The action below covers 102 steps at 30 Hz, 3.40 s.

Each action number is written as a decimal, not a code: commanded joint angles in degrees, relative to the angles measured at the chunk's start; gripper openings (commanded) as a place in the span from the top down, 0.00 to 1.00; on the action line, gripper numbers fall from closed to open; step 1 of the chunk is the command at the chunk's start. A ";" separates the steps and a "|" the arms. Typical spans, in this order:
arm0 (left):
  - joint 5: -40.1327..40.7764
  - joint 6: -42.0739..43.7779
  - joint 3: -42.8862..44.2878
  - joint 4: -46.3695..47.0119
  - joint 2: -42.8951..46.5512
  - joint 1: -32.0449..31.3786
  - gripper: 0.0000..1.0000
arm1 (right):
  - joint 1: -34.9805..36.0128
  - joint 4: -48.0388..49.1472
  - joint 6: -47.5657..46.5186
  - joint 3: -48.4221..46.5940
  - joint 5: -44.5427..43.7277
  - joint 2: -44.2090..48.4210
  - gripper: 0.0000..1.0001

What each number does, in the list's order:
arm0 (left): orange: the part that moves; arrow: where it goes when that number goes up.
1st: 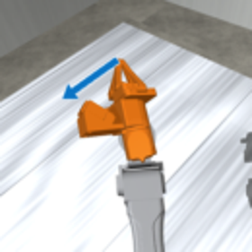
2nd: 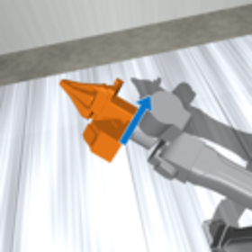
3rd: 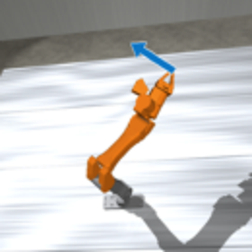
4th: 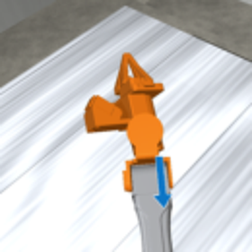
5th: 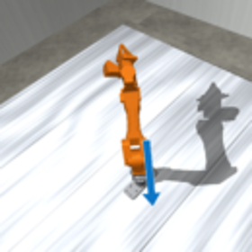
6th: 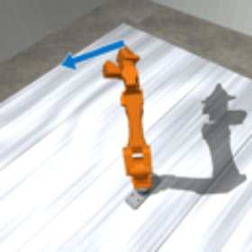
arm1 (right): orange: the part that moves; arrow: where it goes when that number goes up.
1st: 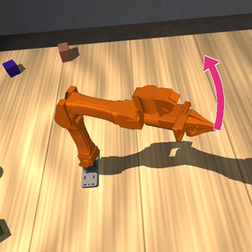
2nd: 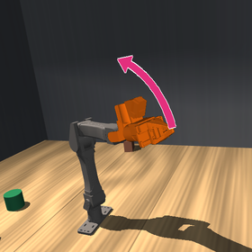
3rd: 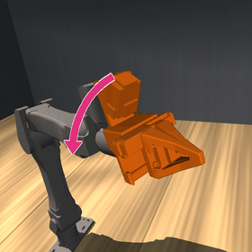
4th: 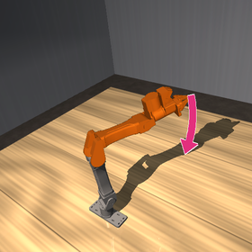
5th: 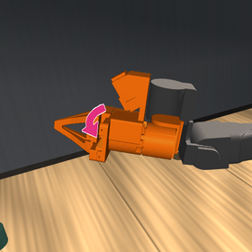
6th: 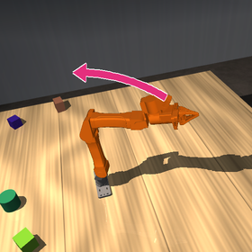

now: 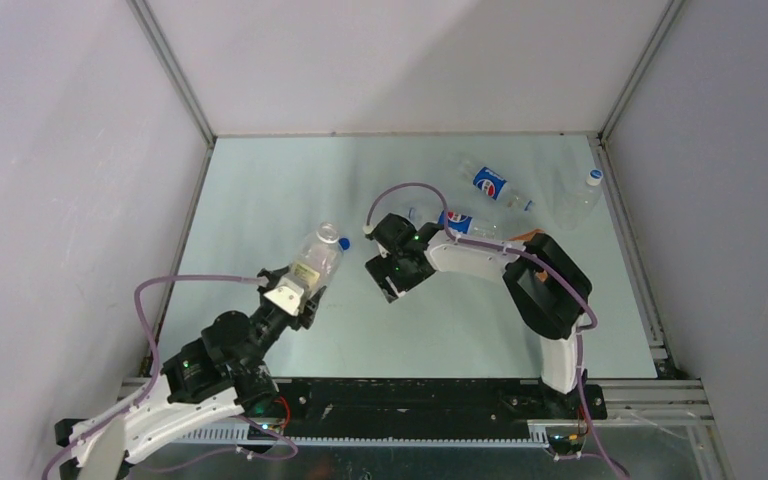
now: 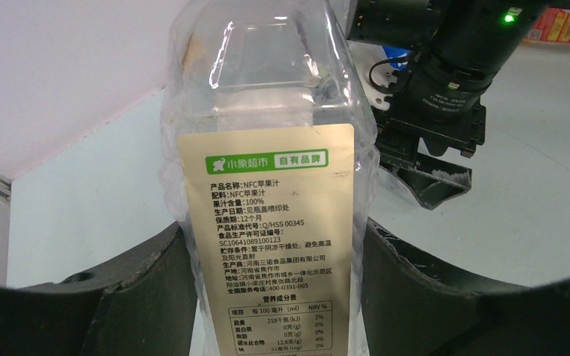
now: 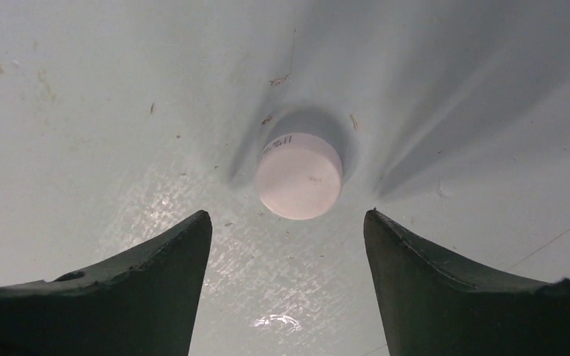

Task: Screw on the bottle caps
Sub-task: Screw the bottle cap onto the plastic bottle.

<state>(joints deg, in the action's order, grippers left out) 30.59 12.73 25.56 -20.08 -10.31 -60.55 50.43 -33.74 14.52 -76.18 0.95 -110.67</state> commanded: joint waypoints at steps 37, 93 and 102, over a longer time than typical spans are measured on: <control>-17.37 5.82 2.83 1.37 -8.58 4.73 1.00 | -2.78 3.95 -5.50 6.18 4.20 13.49 0.83; -59.04 12.97 19.01 3.78 -35.28 11.42 1.00 | -16.69 5.76 -30.82 15.37 55.34 53.74 0.99; -64.45 12.10 20.49 1.65 -37.09 12.48 1.00 | -14.65 -3.15 -38.12 12.20 55.81 50.42 1.00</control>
<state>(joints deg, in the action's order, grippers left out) -27.99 25.02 42.46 -22.48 -47.42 -49.12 34.41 -33.52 -19.88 -61.65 55.13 -58.85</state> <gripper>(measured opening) 0.691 0.434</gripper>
